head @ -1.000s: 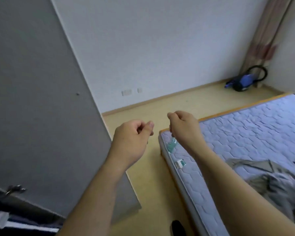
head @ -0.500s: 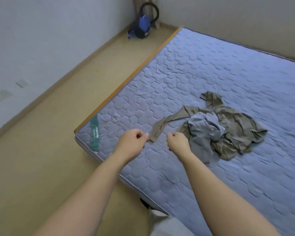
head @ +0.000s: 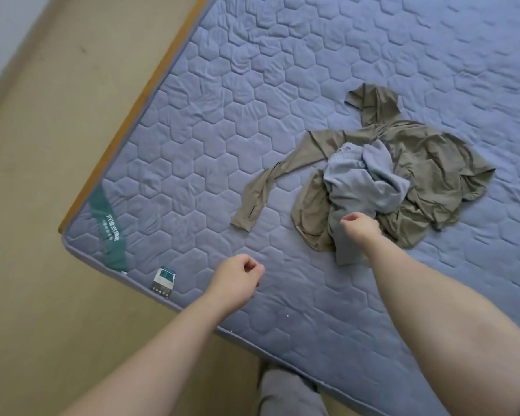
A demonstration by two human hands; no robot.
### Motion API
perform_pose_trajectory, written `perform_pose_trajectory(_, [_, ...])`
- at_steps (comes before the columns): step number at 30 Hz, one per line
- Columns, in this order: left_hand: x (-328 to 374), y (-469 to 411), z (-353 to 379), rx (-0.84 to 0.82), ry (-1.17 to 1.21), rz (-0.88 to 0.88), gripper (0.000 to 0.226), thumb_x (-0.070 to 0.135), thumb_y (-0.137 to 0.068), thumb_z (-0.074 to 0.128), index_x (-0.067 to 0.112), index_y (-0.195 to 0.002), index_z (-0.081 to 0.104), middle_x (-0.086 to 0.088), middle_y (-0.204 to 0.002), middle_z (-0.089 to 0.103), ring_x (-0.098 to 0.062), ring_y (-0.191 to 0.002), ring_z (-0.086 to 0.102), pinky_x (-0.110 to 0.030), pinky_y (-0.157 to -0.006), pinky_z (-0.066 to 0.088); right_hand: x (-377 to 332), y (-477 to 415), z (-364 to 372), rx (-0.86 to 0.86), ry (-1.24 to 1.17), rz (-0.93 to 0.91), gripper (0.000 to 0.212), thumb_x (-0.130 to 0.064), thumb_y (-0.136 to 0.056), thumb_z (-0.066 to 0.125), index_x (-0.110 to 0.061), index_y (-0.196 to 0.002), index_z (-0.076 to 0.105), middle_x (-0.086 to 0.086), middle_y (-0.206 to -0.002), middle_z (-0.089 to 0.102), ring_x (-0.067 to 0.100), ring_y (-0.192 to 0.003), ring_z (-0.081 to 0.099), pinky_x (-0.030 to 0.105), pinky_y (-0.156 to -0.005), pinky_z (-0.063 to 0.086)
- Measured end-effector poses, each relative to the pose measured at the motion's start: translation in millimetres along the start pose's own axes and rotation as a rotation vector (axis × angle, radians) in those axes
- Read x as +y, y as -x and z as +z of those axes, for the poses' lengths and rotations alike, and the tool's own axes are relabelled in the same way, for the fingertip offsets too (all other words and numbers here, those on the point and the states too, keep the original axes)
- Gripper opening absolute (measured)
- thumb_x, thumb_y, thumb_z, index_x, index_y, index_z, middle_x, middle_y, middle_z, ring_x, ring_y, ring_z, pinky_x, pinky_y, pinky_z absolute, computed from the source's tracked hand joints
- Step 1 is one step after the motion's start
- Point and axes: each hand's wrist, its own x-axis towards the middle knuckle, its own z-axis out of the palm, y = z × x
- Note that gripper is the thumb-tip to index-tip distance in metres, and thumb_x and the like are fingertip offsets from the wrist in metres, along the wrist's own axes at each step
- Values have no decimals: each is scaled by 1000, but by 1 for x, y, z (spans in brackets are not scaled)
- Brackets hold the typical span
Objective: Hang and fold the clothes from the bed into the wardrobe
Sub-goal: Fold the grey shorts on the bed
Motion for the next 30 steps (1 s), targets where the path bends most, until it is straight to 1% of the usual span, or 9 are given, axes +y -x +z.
perform_pose_trajectory(4, [-20,-24,-1,-3,-6,-67,25,21,-98,61,17,-74,60,2,-66,66,-14,-50,58,-23,-54,45,-19,-26,0,-22,41,-14,42,-50,-104,41,-34,-140,58,18,-168,10,40,-151,14,44,-124,17])
perform_pose_trajectory(8, [-23,-36,-10,4,17,-99,22,17,-99,59,14,-78,63,0,-65,64,-12,-47,56,-21,-52,45,-37,-43,-1,61,5,55,55,-29,-111,18,3,-145,45,26,-154,39,41,-144,34,44,-118,26])
perform_pose_trajectory(14, [-4,-28,-30,6,64,-98,17,14,-100,58,8,-85,64,-3,-69,63,-10,-47,53,-13,-38,36,-47,-13,-13,282,-116,72,39,-24,-107,43,0,-133,61,22,-138,58,37,-128,54,40,-103,44])
perform_pose_trajectory(16, [5,-20,-39,-7,91,-86,18,15,-100,57,10,-84,63,-3,-71,64,-11,-48,53,-15,-39,36,-60,11,-20,281,-257,48,36,-14,-105,42,-4,-137,57,19,-140,57,33,-127,54,37,-103,44])
perform_pose_trajectory(18, [17,-10,-50,-11,127,-66,21,15,-101,56,13,-80,60,-3,-72,63,-10,-46,53,-16,-39,35,-77,43,-28,272,-422,76,44,-26,-107,41,-3,-145,47,17,-144,53,33,-129,52,36,-105,43])
perform_pose_trajectory(21, [37,11,-72,8,204,-22,18,14,-101,54,12,-84,60,-2,-73,64,-10,-49,53,-19,-43,35,-104,103,-42,18,-932,9,56,-53,-89,68,-15,-130,59,7,-123,65,28,-111,63,43,-100,52])
perform_pose_trajectory(24, [44,25,-103,65,247,31,17,23,-103,53,12,-95,63,-5,-88,70,-14,-66,57,-24,-54,42,-121,157,-50,-251,-1004,-145,80,-43,-59,92,-9,-126,65,15,-121,71,33,-105,70,55,-94,56])
perform_pose_trajectory(27, [46,36,-151,249,264,46,29,41,-103,52,15,-105,64,-9,-97,65,-21,-84,55,-32,-75,45,-150,237,-60,-337,-980,-369,34,-11,-80,80,-1,-112,73,19,-107,75,30,-95,71,44,-92,57])
perform_pose_trajectory(30, [40,59,-201,244,515,-75,57,69,-94,48,18,-115,62,-6,-94,52,-21,-69,49,-30,-62,46,-170,318,-64,-419,-956,-602,16,2,-85,70,-1,-100,74,15,-91,73,24,-83,68,33,-77,55])
